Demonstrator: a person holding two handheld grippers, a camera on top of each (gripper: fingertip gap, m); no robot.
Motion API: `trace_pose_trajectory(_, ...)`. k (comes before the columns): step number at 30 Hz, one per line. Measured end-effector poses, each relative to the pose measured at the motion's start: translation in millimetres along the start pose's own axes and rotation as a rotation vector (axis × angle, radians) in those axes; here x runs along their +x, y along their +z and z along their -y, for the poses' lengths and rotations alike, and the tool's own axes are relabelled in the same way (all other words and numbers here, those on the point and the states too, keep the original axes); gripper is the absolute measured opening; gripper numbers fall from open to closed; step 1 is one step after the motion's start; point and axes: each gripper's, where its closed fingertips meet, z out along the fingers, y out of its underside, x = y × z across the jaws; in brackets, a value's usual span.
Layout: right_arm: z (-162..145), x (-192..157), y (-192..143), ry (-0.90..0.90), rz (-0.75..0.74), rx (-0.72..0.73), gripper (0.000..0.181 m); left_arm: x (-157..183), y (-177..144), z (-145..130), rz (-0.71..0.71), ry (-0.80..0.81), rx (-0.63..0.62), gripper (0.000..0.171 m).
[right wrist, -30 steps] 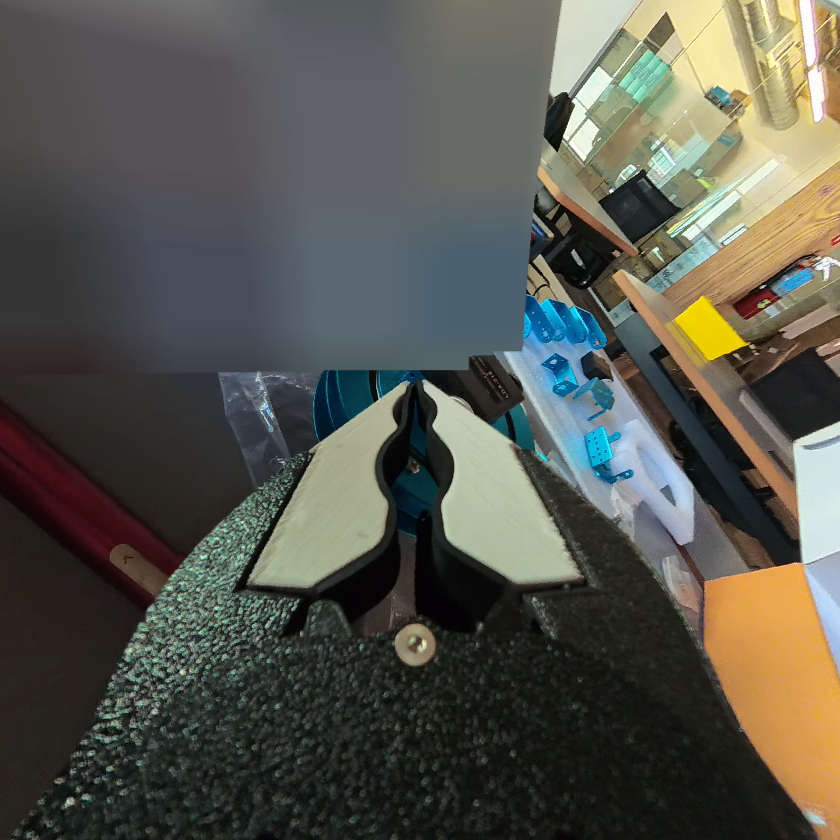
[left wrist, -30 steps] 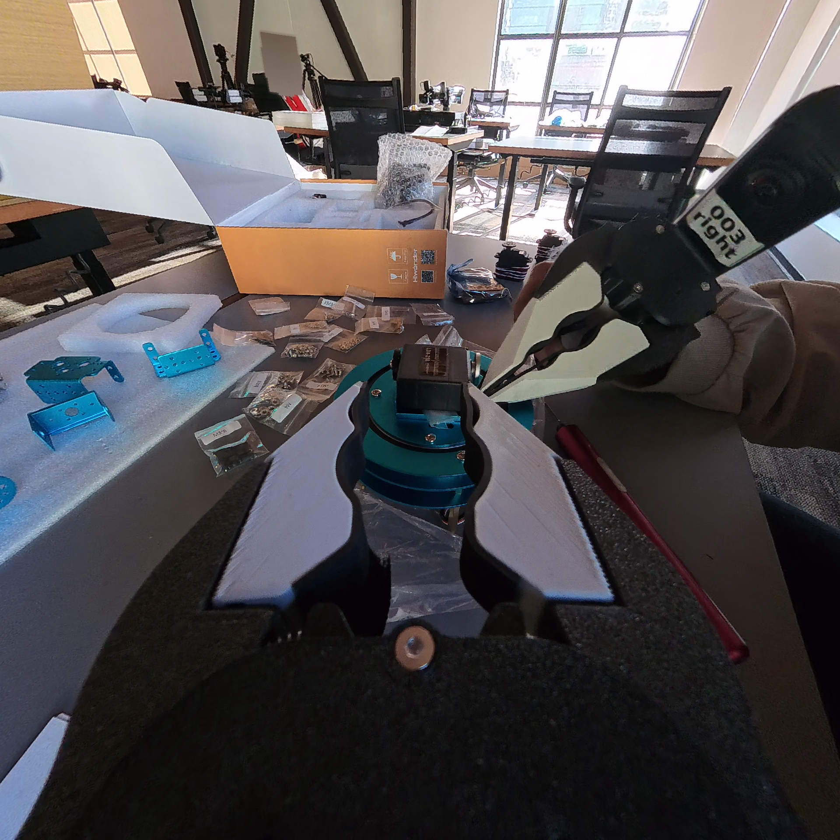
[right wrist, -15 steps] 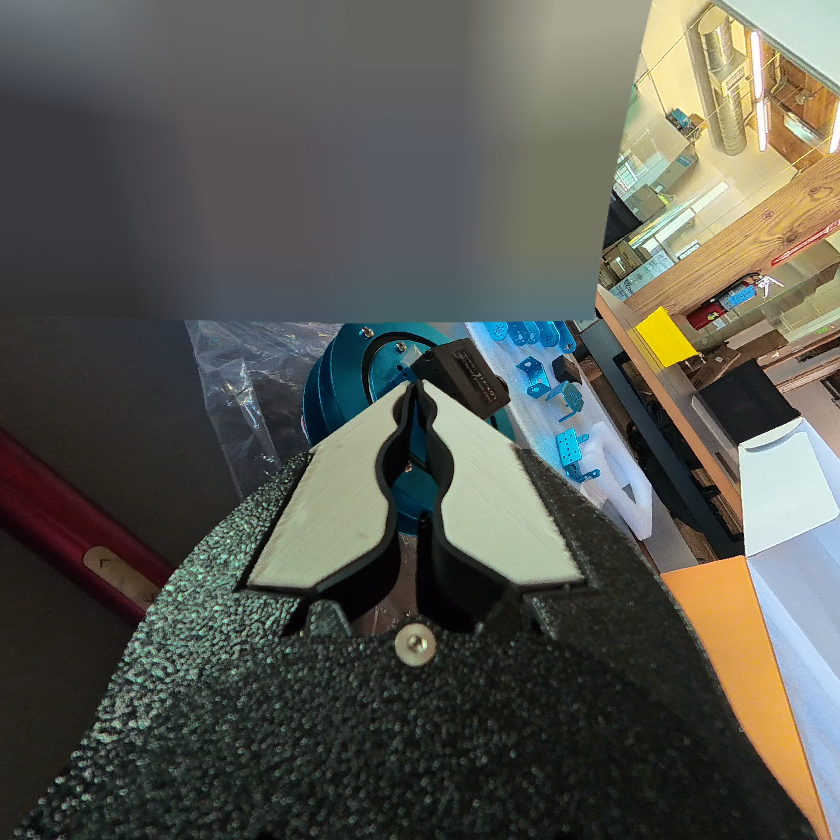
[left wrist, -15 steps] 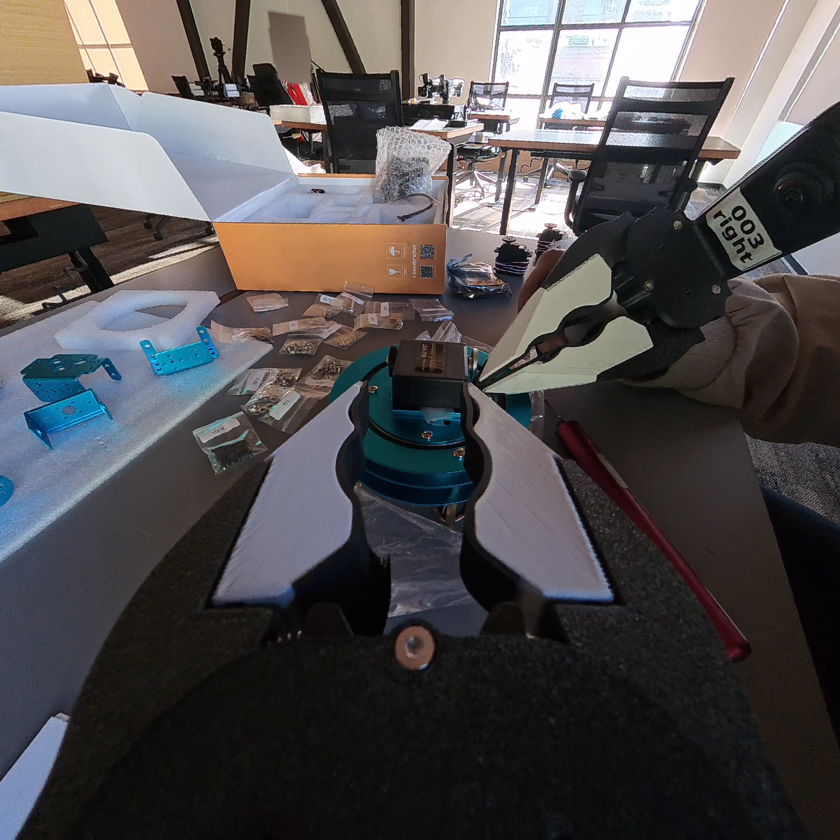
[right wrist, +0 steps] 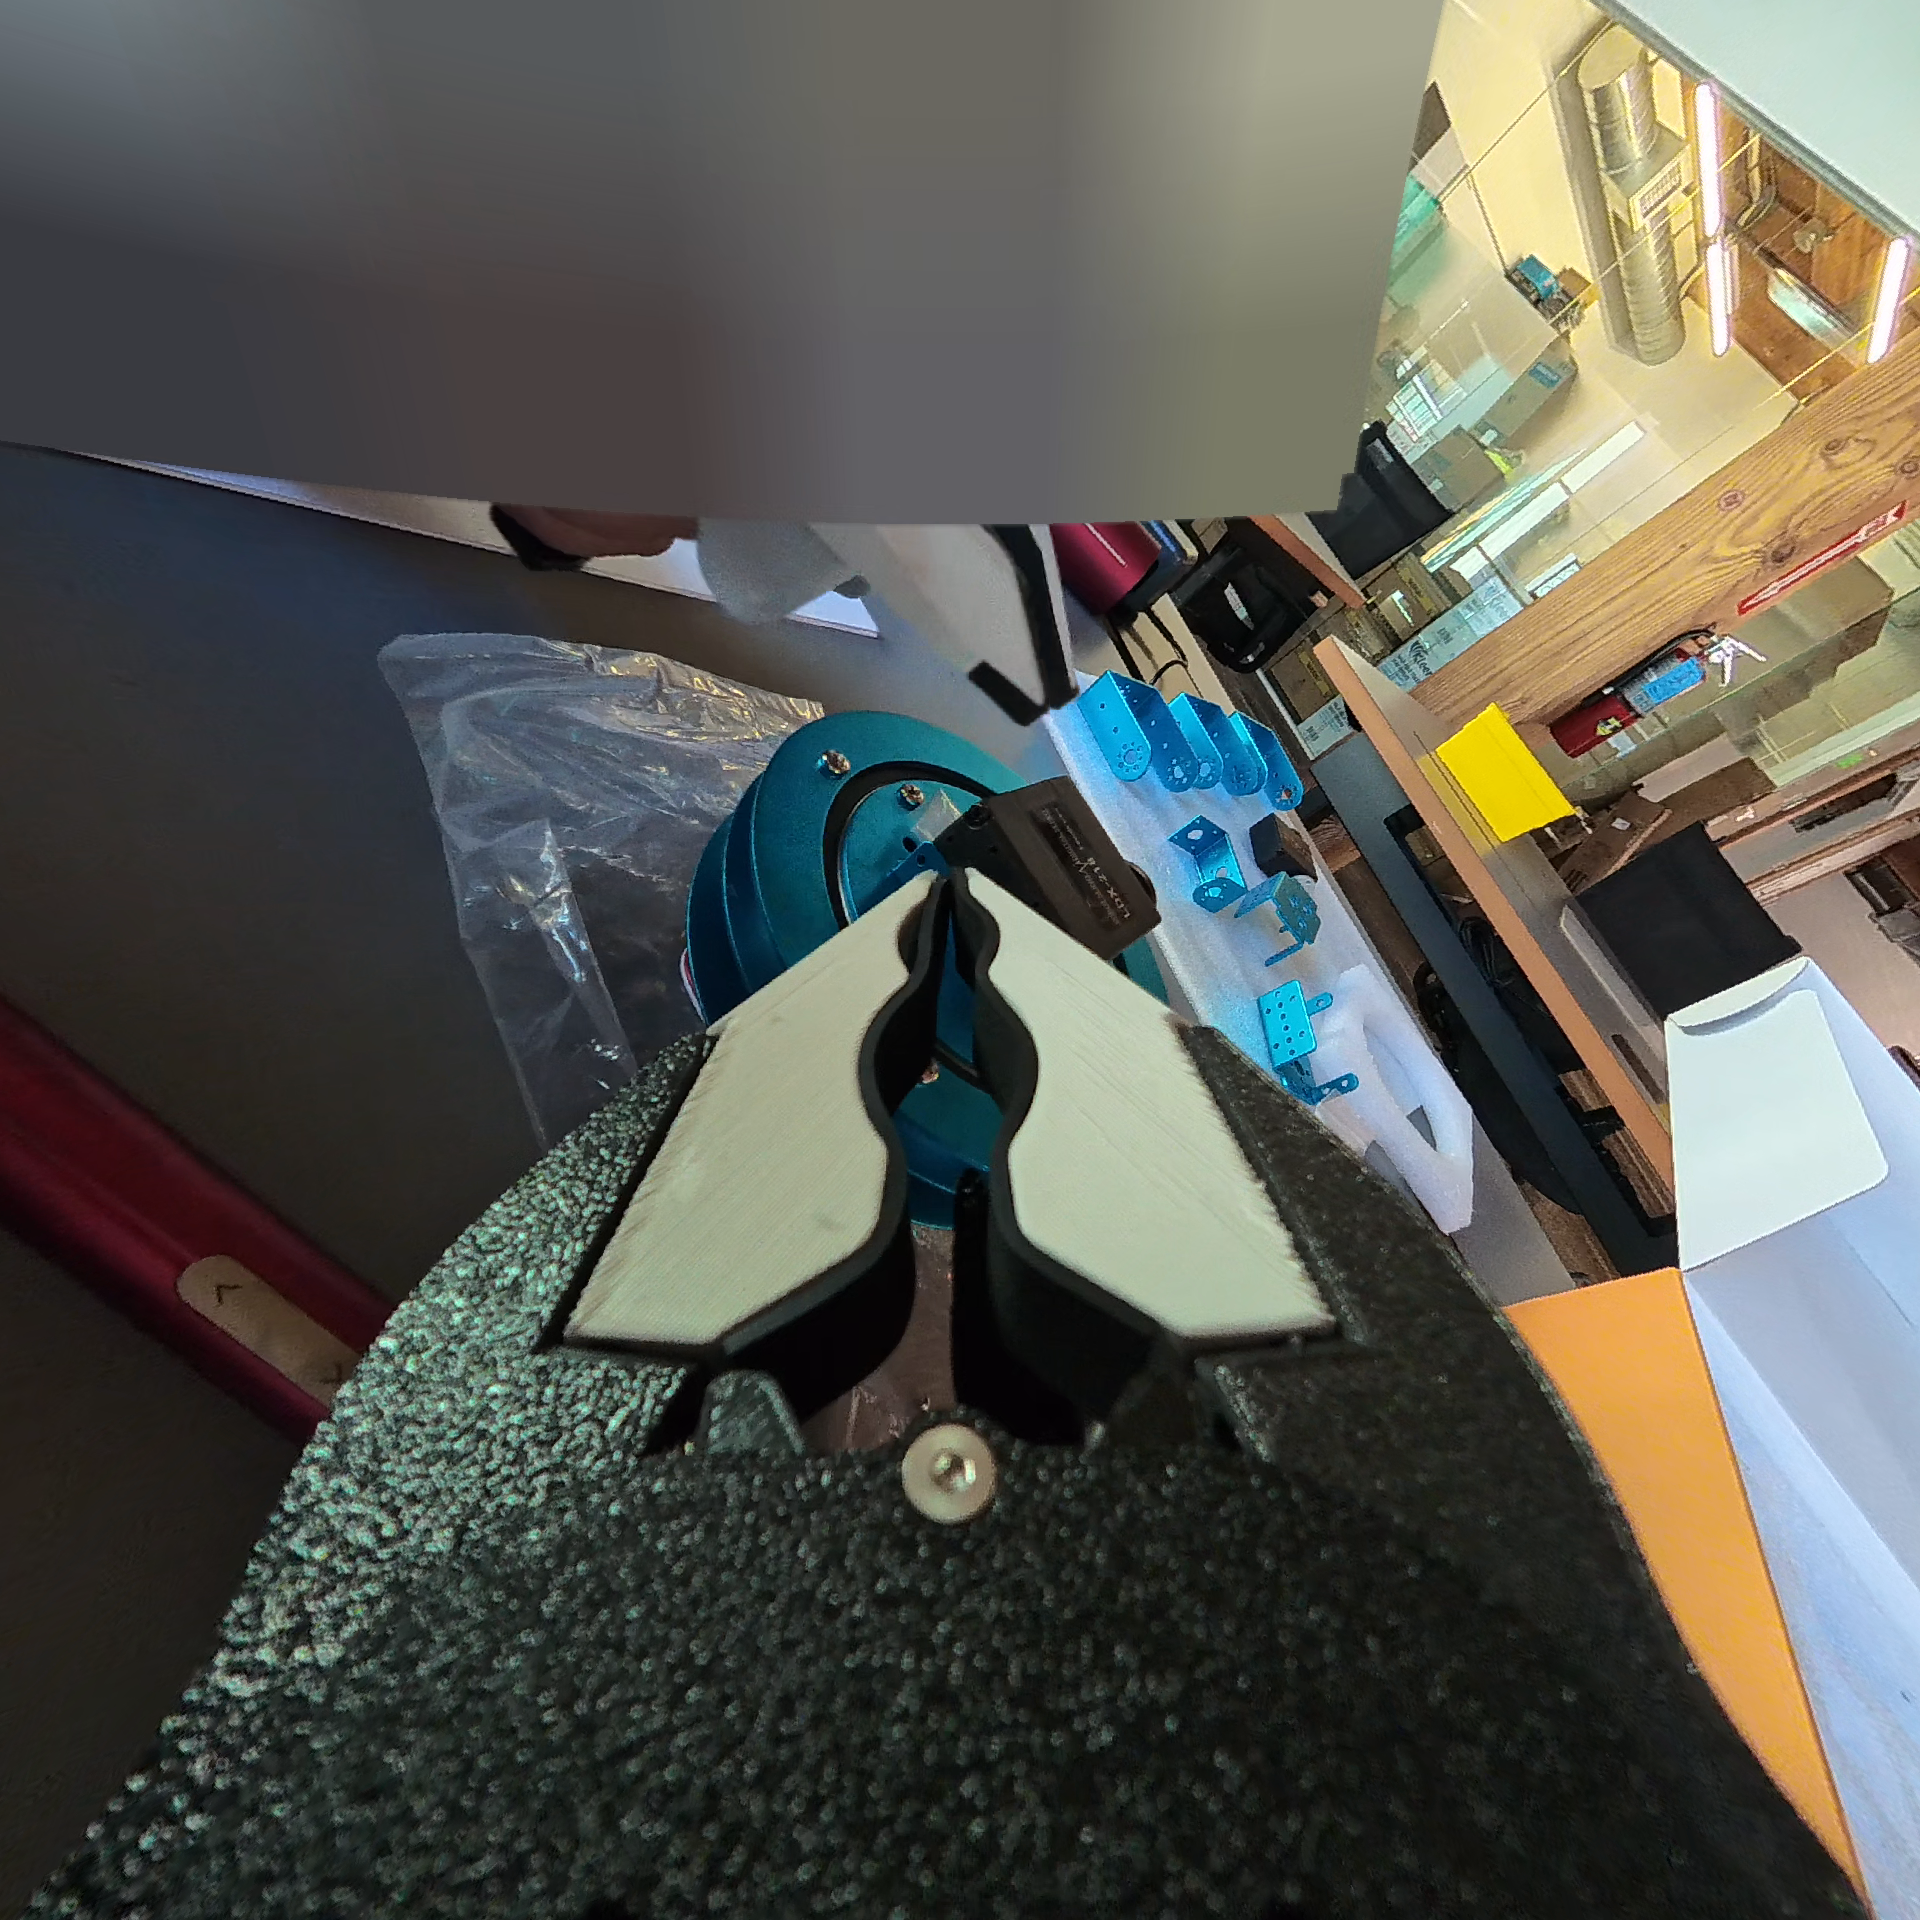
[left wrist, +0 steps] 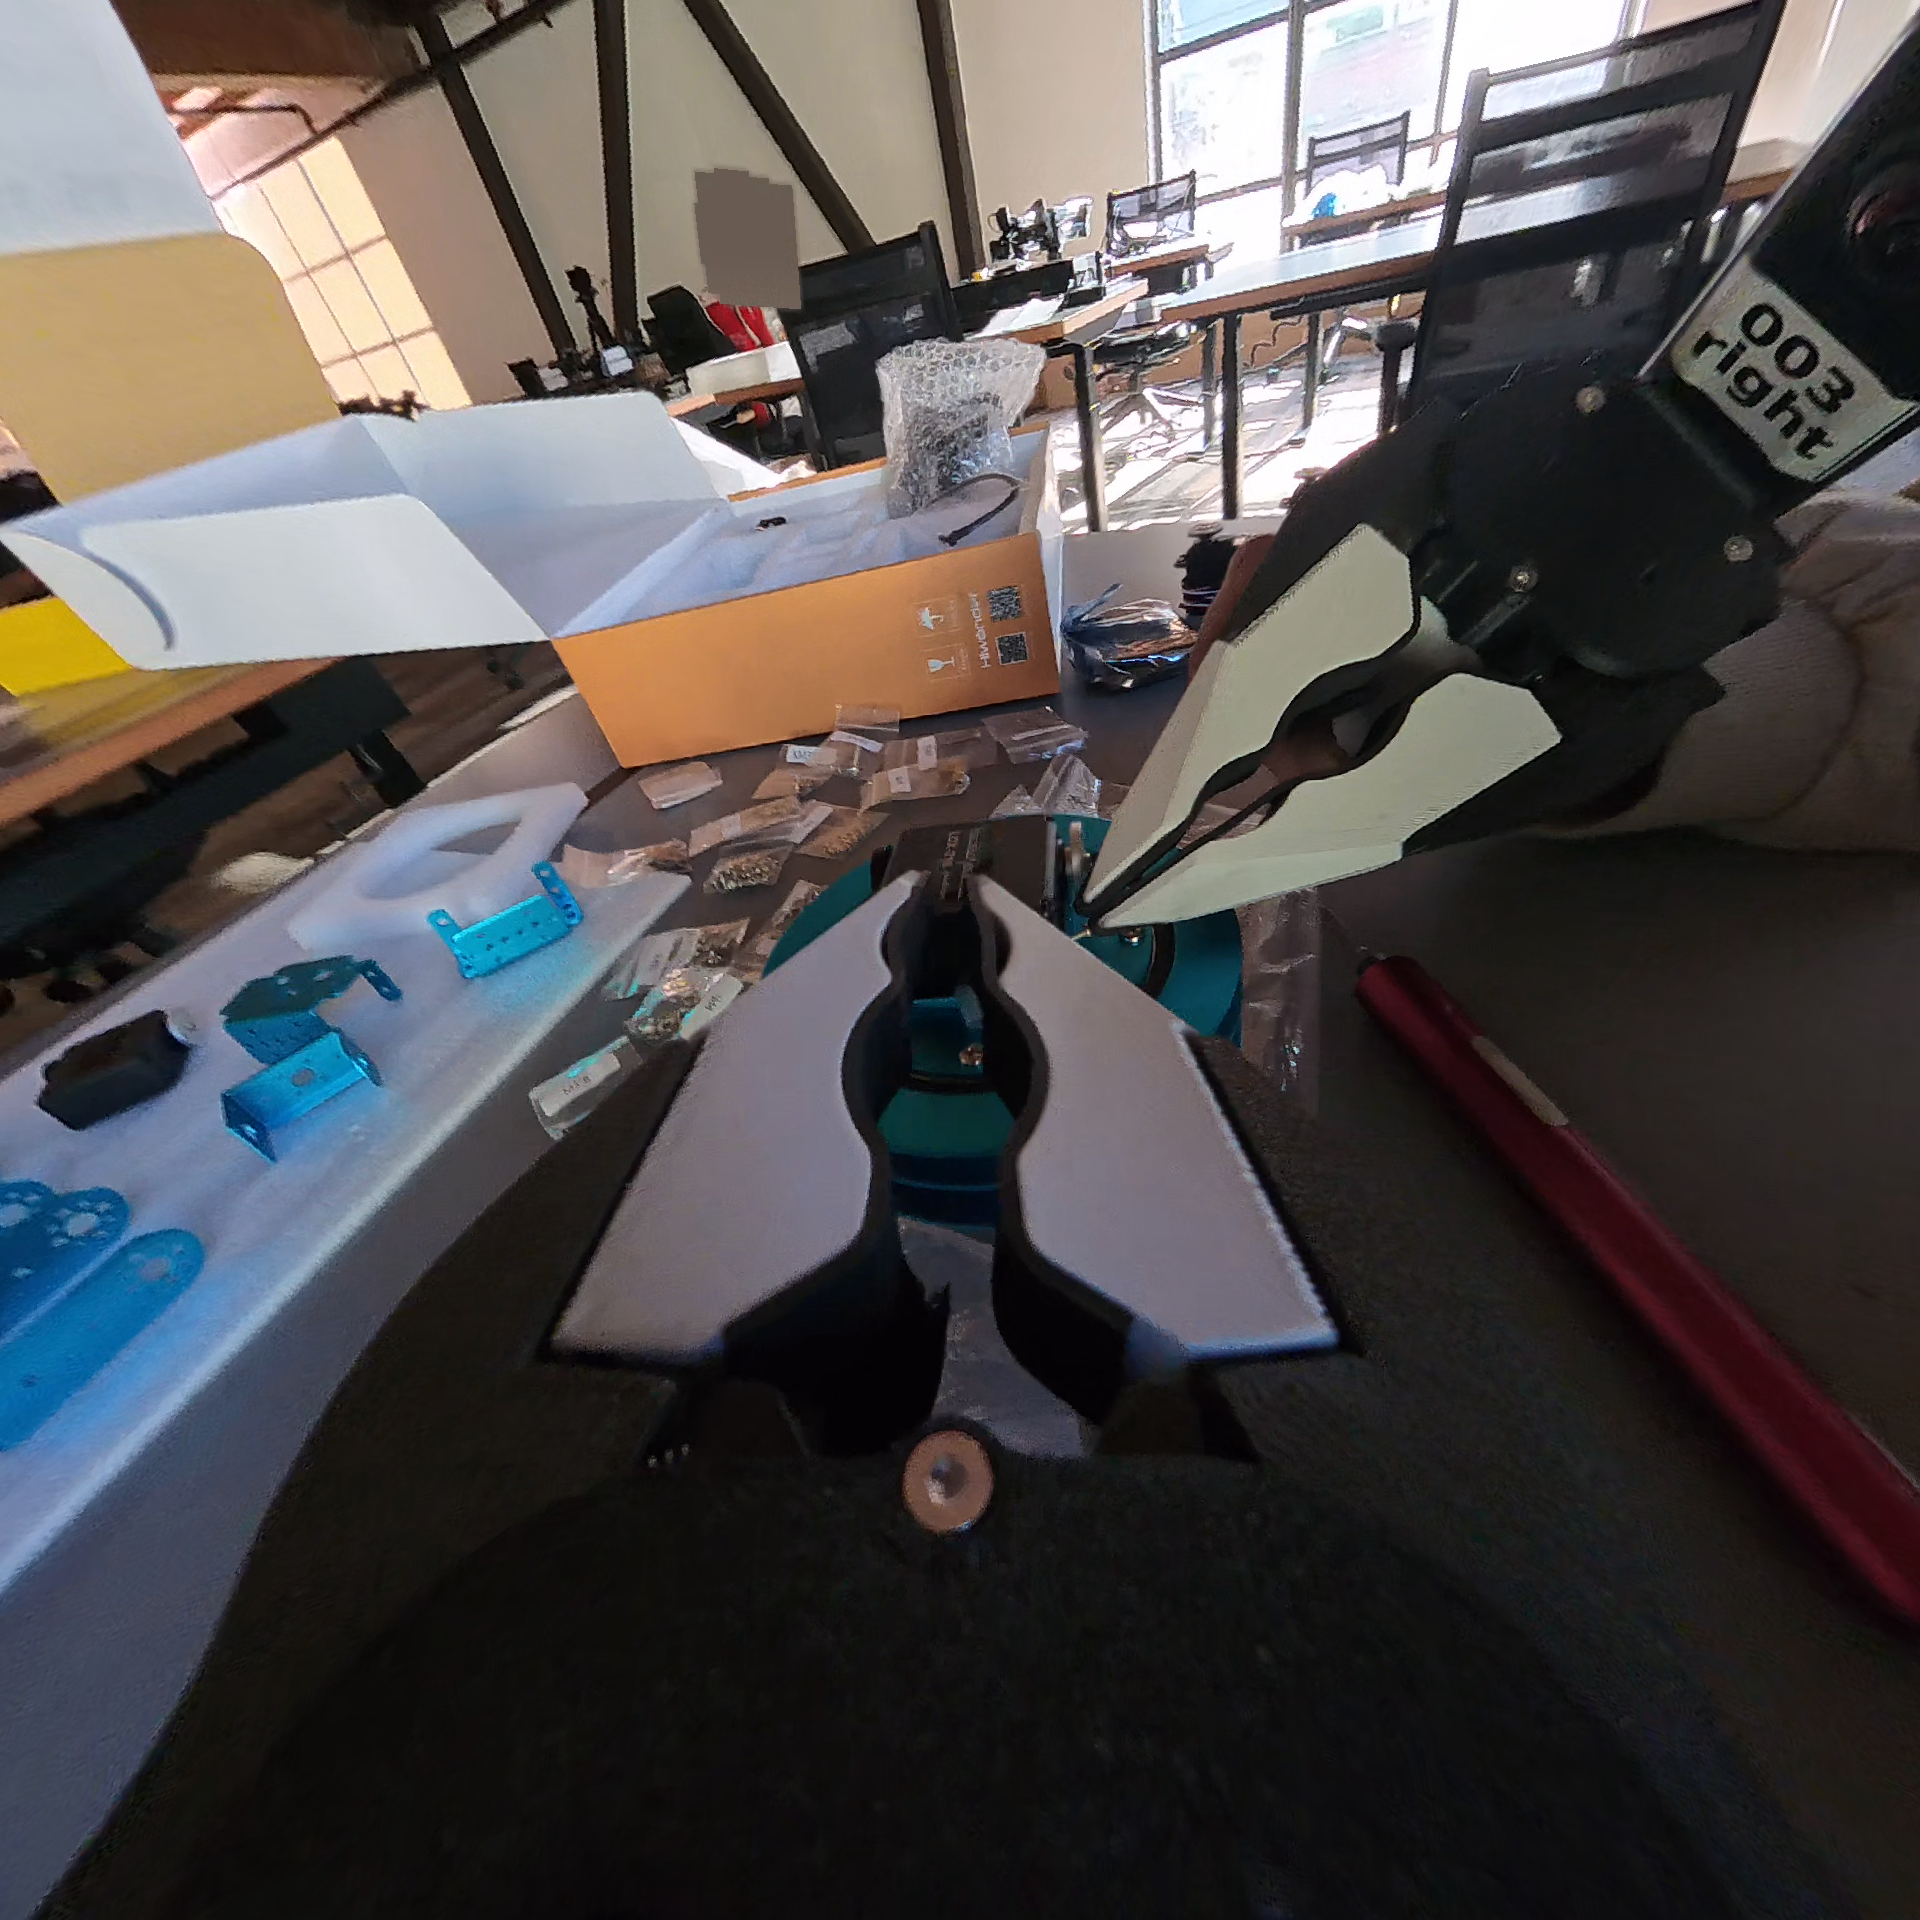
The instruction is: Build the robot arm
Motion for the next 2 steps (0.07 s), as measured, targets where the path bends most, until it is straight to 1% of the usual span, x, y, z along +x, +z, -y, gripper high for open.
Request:
trace_pose_trajectory(1, -0.1, 0.0, 0.0, -0.002, -0.001, -0.001, 0.000, 1.1, 2.0, 1.2, 0.007, 0.009, -0.003, 0.000)
trace_pose_trajectory(2, -0.1, 0.0, 0.0, -0.003, -0.001, -0.001, 0.000, 3.3, 3.9, 2.0, 0.004, 0.012, -0.007, 0.000)
